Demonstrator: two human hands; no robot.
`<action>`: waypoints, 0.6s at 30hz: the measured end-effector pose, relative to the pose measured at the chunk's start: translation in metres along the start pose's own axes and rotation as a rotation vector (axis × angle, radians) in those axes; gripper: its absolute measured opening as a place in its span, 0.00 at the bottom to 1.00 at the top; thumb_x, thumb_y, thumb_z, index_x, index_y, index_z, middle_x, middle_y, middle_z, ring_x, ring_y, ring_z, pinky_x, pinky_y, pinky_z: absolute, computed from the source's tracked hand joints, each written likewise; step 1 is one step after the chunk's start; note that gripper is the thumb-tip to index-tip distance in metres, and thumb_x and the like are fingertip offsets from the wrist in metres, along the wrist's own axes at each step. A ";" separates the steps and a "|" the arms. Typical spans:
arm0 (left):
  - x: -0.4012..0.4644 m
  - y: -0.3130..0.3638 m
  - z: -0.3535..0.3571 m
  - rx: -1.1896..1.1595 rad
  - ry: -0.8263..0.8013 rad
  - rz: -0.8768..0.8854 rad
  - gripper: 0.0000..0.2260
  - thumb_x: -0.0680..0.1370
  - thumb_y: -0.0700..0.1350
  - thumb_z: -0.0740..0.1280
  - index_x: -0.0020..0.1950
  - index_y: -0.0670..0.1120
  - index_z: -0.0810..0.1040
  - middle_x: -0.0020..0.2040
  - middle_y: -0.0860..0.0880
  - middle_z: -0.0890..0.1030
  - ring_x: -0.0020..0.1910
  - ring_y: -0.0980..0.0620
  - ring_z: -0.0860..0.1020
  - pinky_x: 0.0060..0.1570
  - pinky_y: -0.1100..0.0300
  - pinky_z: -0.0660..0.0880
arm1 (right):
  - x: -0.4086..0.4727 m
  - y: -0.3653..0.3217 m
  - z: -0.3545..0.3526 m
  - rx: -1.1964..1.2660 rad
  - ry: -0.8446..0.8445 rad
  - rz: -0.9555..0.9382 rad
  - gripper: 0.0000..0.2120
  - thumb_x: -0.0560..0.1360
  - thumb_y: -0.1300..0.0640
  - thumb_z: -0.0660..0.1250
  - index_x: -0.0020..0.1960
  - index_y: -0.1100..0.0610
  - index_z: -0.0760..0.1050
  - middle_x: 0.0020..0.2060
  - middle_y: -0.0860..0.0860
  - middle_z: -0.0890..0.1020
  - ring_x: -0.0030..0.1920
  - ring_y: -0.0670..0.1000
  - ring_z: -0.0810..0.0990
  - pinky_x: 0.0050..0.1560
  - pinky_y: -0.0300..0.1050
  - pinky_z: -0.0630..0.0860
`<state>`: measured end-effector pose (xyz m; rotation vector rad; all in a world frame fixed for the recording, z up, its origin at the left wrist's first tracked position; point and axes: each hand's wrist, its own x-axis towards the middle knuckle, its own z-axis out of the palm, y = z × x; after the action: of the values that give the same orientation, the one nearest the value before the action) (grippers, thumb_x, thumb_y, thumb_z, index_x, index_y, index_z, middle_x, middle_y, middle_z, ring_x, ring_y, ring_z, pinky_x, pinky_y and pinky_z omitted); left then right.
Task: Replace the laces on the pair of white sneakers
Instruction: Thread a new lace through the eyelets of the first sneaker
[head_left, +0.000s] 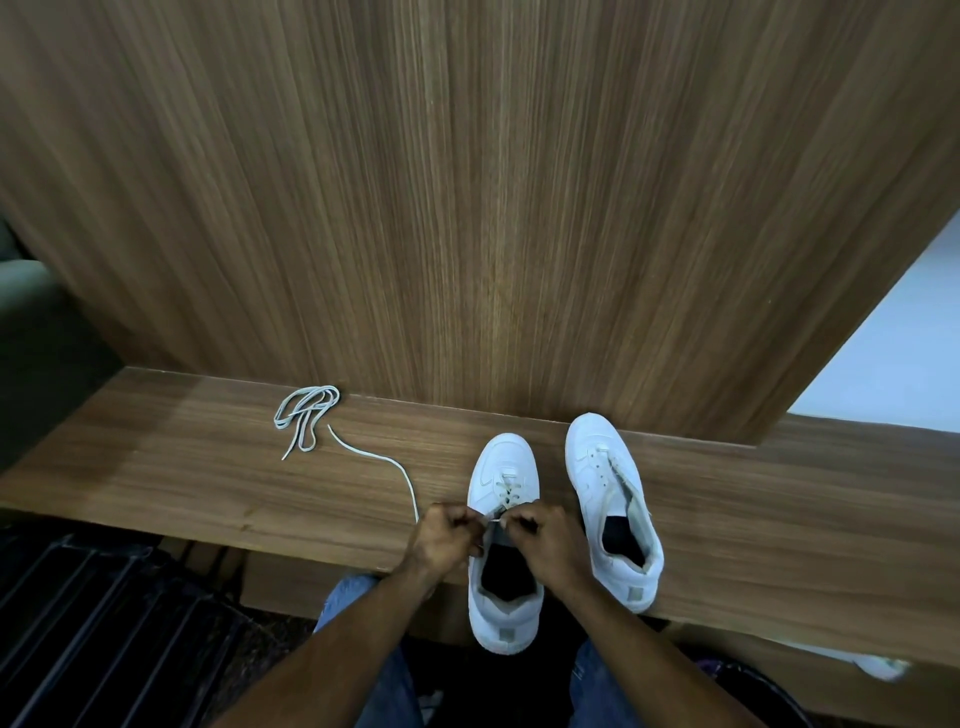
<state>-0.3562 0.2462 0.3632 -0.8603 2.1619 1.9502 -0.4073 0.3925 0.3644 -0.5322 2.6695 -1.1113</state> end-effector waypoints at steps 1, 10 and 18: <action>-0.001 0.001 0.000 -0.010 -0.003 -0.003 0.11 0.78 0.37 0.66 0.36 0.45 0.79 0.26 0.50 0.77 0.21 0.60 0.74 0.22 0.70 0.67 | -0.001 0.000 0.000 -0.001 -0.003 0.001 0.07 0.73 0.53 0.68 0.47 0.47 0.84 0.47 0.44 0.85 0.49 0.44 0.82 0.48 0.44 0.77; -0.007 0.007 0.000 -0.053 -0.007 -0.038 0.11 0.79 0.36 0.64 0.38 0.44 0.78 0.29 0.49 0.76 0.21 0.61 0.73 0.22 0.70 0.69 | 0.001 -0.008 0.001 -0.240 -0.001 -0.040 0.09 0.75 0.50 0.63 0.48 0.47 0.82 0.47 0.47 0.83 0.46 0.48 0.81 0.38 0.40 0.68; -0.008 0.019 -0.003 -0.039 -0.058 -0.172 0.07 0.79 0.42 0.64 0.42 0.47 0.76 0.33 0.50 0.77 0.28 0.56 0.74 0.28 0.67 0.70 | 0.003 -0.011 -0.001 -0.393 0.008 -0.159 0.11 0.77 0.52 0.62 0.53 0.49 0.82 0.51 0.49 0.80 0.53 0.53 0.78 0.48 0.45 0.73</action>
<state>-0.3577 0.2463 0.3843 -0.9488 1.9542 1.9151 -0.4072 0.3844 0.3730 -0.8185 2.9063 -0.6171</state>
